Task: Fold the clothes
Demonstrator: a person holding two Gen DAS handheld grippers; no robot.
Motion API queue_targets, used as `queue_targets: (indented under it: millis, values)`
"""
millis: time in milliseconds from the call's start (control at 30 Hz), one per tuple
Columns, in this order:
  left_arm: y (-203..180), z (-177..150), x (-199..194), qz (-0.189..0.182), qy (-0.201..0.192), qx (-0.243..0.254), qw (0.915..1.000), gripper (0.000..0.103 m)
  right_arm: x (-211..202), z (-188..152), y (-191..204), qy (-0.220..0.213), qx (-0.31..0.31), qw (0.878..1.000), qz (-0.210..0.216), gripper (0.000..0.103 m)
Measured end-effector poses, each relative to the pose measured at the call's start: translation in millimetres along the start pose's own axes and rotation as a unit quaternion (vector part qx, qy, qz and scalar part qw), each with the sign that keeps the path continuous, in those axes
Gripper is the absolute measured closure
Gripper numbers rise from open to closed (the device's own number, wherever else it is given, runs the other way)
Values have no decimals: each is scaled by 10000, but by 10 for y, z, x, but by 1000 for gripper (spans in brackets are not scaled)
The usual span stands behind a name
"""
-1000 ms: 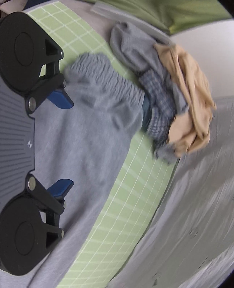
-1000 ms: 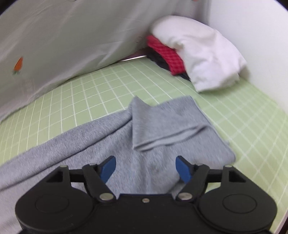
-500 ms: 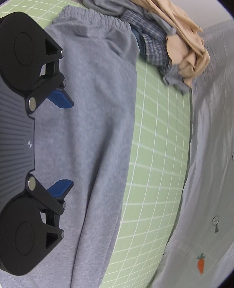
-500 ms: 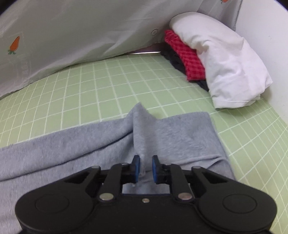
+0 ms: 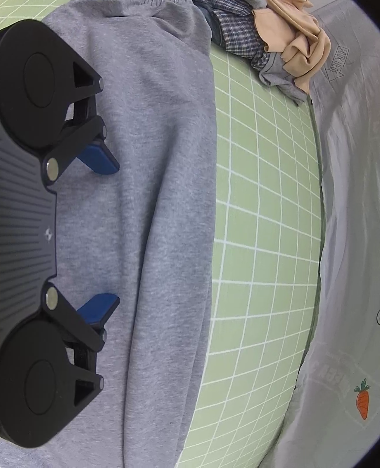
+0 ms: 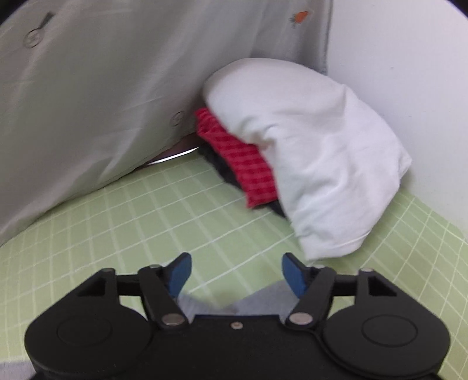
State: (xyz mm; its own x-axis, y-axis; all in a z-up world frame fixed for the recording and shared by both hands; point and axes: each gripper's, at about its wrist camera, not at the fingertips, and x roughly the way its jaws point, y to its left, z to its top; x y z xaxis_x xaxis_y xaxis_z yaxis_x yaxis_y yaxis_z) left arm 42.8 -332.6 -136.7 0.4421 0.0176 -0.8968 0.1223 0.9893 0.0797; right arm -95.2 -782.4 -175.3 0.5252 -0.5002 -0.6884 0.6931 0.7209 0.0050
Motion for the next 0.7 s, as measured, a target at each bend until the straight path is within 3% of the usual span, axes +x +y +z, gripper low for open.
queue_targets:
  millis: [133,333,700]
  values:
    - [-62,-40,-15,-39,-16,9,10000,11,-222,-496,366,426,-557,9960,550,24]
    - [-73,-46,26,-76,-8,-5,10000,5,-415,-981,667,893,-619,9882,1079,24]
    - [-131,157,153,-183,-194,28,9996,5,-342,-1051,1133,878,-1537,9733,1459,19]
